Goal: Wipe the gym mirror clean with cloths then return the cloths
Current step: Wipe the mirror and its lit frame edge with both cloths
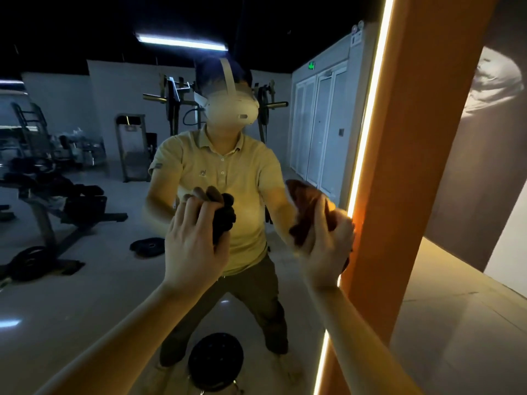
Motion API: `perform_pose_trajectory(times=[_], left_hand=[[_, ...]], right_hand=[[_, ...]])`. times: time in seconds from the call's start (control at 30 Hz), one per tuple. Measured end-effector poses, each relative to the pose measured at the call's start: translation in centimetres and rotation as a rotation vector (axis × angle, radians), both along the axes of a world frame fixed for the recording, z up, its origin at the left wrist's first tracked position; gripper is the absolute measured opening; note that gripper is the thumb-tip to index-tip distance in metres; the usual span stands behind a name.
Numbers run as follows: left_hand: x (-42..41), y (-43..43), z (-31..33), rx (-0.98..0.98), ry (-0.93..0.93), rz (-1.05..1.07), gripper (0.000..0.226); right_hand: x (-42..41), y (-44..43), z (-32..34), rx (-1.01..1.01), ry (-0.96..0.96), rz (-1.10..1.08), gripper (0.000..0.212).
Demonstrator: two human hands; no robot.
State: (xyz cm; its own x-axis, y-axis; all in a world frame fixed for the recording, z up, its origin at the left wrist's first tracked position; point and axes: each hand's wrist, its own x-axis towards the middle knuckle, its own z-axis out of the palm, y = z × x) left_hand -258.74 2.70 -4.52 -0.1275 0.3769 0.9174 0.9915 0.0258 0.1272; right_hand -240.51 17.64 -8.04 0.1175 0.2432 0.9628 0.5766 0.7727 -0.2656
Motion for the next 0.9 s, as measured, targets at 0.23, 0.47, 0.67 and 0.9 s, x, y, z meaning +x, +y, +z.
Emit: perform_pose_trajectory(times=[0.23,0.47,0.67,0.9], left_hand=[[0.4,-2.0,-2.2,-0.072,-0.103,-0.07,0.028],[-2.2,-6.4,-2.2,-0.11,-0.124,-0.022,0.031],[-4.3,-6.7,1.6,-0.062,-0.131,0.013,0.047],[-4.7,-5.3,8.6,0.12,-0.086,-0.001,0.025]], right_hand=[[-3.2,-7.0,-11.9,-0.062,-0.326,0.119,0.041],[-2.9,-3.5,11.7,0.053,0.121,-0.014,0.041],[-8.4,-6.7,17.0,0.04,0.139,0.064,0.046],[-6.1,-4.0,17.3,0.506,-0.624,0.031,0.062]])
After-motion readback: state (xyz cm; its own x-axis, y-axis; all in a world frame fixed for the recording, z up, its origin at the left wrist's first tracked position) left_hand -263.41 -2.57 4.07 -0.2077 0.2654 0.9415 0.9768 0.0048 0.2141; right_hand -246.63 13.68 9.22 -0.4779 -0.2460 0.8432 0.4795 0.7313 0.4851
